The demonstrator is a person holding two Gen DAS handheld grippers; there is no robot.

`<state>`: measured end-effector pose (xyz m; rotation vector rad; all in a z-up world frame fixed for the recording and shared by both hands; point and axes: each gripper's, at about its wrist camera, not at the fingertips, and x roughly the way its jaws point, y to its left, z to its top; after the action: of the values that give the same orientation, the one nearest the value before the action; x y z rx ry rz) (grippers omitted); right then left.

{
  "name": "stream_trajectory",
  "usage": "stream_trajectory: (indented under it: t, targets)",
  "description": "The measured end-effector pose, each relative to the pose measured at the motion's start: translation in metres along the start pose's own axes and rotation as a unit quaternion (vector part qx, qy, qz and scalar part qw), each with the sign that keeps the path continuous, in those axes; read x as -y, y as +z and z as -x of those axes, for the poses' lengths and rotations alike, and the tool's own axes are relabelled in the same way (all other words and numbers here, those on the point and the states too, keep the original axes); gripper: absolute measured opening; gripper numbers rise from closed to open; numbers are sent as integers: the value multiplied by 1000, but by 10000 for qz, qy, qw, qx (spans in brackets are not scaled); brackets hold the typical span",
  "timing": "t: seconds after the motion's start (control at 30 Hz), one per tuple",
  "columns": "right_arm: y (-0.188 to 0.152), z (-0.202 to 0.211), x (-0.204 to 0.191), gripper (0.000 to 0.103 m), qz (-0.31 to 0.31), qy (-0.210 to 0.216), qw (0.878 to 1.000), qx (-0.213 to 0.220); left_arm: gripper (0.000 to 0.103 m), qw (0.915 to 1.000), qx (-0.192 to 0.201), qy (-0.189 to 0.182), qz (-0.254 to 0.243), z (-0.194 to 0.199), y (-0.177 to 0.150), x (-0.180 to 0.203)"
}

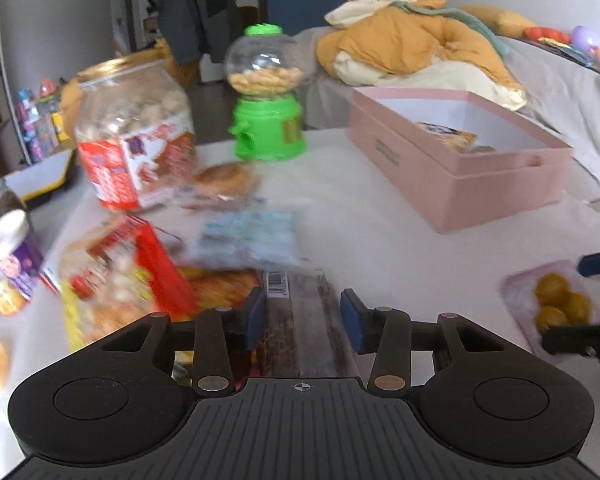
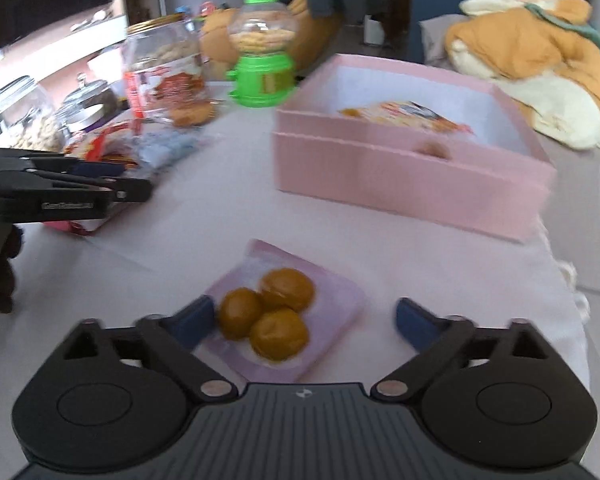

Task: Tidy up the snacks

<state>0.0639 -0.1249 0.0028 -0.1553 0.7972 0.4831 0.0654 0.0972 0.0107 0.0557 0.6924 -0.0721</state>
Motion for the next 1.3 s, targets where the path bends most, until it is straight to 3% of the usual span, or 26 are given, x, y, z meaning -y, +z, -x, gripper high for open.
stream_trajectory:
  t: [0.17,0.43,0.7,0.9,1.03,1.3]
  targets:
    - [-5,6,10,103,-174,8,9998,41,46,9983,-50,-588,33,24,-19,35]
    - [-18,16,3,103,263,-92,9996,-33,48,9992,137,-364,60,34,-37,60]
    - [-22,23,27,103,-371,-583,9976,-48,49,9990,216,-397,69,35,-39,59]
    - [-3,21,21,103,-684,-191,9975,-62,49,9990,225,-378,43,35,-39,59]
    - [13,0,10,103,-693,-233,9972,-168,49,9991,232,-362,21,35,-39,60]
    - [14,-9,4,90,-257,-447,9985,-198,49,9991,235,-359,17,35,-39,60]
